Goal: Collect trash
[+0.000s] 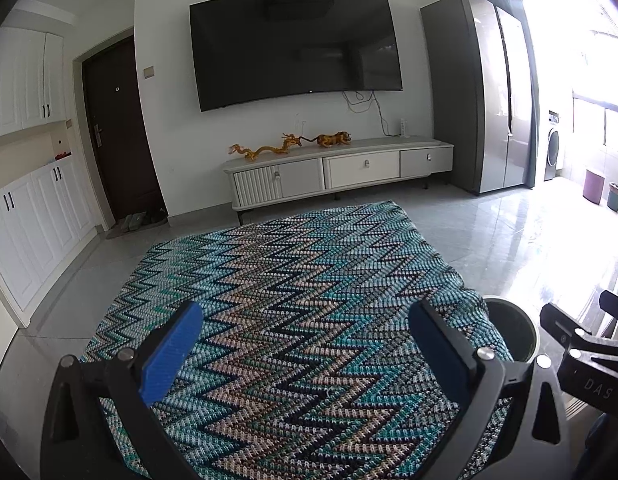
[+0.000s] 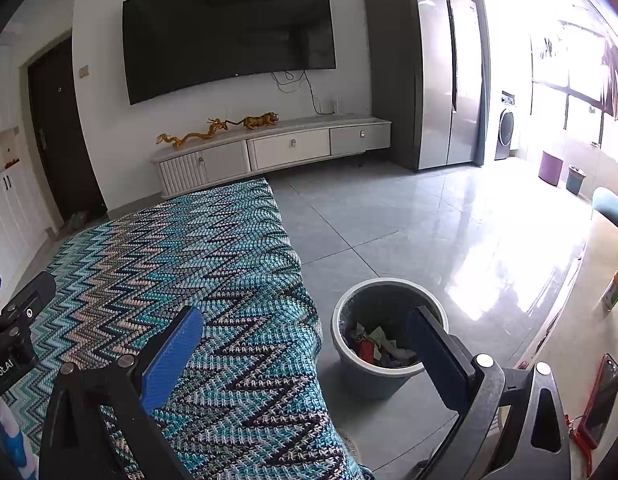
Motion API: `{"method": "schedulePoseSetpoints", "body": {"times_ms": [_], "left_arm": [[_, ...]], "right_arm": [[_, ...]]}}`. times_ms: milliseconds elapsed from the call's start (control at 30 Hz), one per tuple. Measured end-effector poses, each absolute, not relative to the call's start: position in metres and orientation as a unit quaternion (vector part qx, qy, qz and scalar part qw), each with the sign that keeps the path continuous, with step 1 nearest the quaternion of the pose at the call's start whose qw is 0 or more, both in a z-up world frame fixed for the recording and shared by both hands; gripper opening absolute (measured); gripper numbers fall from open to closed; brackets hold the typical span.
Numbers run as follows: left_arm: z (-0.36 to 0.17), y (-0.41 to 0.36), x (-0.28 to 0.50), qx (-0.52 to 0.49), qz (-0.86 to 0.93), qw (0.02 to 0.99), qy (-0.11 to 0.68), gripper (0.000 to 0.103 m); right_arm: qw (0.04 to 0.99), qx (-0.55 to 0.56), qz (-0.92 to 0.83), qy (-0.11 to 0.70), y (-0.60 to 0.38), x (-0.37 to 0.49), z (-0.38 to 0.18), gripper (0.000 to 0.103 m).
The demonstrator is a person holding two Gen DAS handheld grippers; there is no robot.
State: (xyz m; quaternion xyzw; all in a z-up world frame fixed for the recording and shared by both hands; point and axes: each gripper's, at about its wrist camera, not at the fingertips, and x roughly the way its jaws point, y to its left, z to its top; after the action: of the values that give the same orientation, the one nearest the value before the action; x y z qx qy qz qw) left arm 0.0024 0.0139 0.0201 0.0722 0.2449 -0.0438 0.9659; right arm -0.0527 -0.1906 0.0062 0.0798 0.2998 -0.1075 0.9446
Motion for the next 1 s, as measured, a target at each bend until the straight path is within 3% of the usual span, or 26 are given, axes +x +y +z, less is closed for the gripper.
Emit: {"method": "schedulePoseSetpoints", "body": {"times_ms": [1000], "left_arm": [[0.033, 0.027, -0.011, 0.051, -0.036, 0.974, 0.219, 0.103]], "right_arm": [[0.960, 0.045, -0.115, 0.252, -0.175, -0.068, 0.027, 0.103]]}}
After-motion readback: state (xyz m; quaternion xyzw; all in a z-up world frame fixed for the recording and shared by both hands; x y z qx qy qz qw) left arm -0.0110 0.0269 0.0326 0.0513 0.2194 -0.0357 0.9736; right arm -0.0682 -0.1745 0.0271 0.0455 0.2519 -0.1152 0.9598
